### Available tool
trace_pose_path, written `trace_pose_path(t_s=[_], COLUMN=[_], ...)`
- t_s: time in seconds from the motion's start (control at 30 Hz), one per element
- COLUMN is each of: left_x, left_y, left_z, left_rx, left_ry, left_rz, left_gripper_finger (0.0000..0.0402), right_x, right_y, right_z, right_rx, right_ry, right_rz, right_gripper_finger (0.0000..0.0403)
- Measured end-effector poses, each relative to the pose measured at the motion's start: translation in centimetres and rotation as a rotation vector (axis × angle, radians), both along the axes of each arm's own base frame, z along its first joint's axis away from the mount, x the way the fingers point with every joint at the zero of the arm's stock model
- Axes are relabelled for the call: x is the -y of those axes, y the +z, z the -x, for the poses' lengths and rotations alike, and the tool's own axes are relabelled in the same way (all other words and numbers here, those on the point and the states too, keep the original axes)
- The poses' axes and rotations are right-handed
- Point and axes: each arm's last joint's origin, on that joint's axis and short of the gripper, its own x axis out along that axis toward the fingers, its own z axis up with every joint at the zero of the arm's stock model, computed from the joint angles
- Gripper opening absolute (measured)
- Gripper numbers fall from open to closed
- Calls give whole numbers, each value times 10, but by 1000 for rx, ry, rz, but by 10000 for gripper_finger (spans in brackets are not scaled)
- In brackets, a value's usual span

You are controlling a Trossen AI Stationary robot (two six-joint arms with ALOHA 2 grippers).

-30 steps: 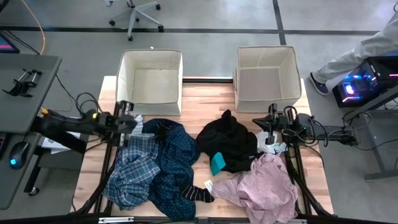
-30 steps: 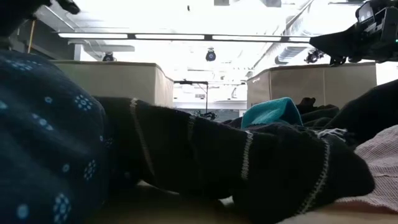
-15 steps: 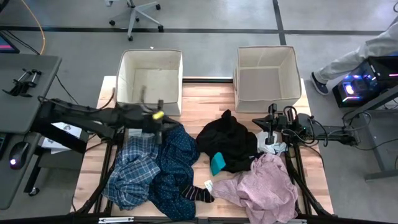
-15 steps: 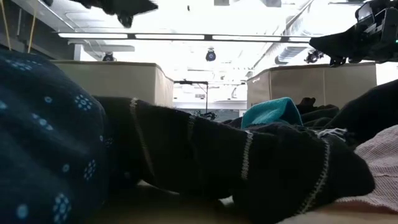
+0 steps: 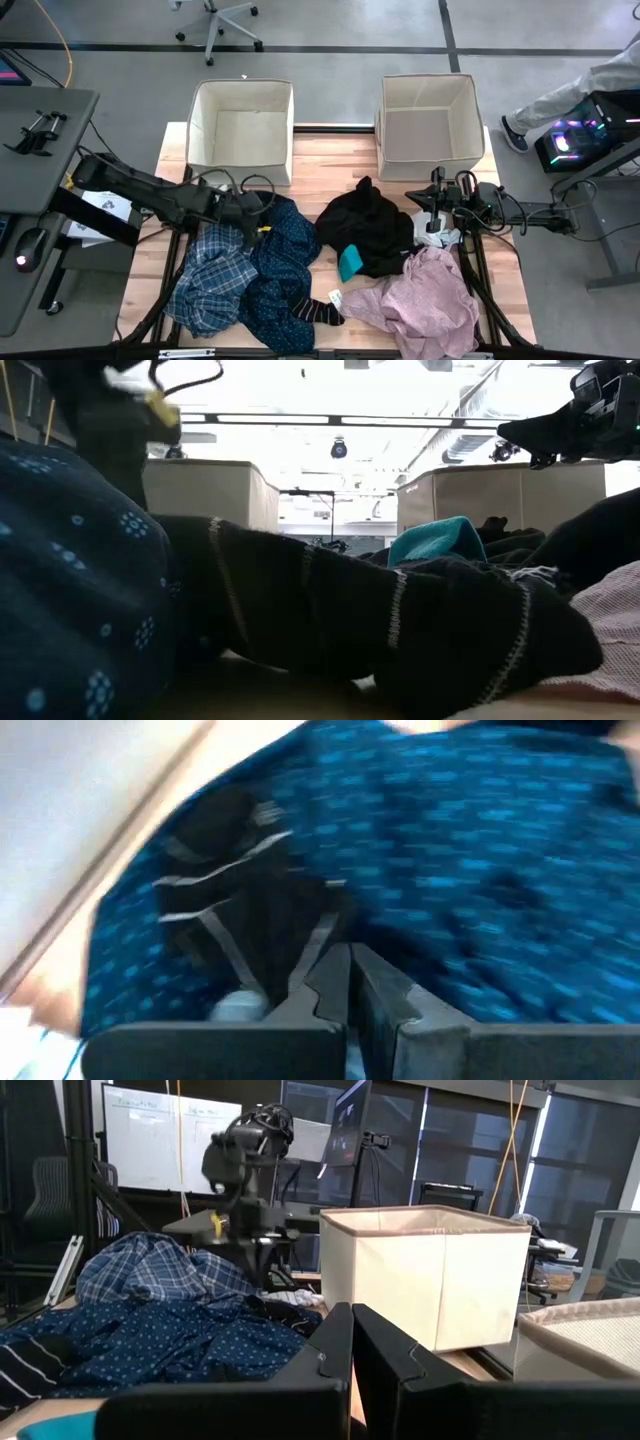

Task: Sort clothes
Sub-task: Put the top black sock into the left laundry bin

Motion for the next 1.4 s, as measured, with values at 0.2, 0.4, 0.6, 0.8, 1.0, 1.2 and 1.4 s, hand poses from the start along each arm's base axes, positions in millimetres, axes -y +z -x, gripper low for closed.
trace_pose_path(t_s=[0.2, 0.4, 0.6, 0.8, 1.0, 1.2, 1.4], left_x=[-3, -4, -5, -4, -2, -6, -21], left_y=[-19, -39, -61, -53, -7, 65, 147], left_z=[7, 10, 16, 12, 0, 1, 10], left_rx=[-5, 55, 49, 84, 168, 252, 386], left_ry=[52, 53, 59, 59, -7, -32, 34], left_rz=[-40, -28, -23, -15, -37, -210, -646], left_gripper_finger=[69, 157, 134, 12, 3, 1, 1], right_x=[0, 0, 0, 0, 0, 0, 0], right_y=[-1, -1, -1, -2, -3, -4, -4], right_z=[0, 0, 0, 0, 0, 0, 0], right_rx=[-6, -12, -13, -22, -36, -37, -43], right_ry=[0, 0, 0, 0, 0, 0, 0], right_rz=[0, -1, 0, -1, -2, -2, -2], right_gripper_finger=[0, 0, 0, 0, 0, 0, 0])
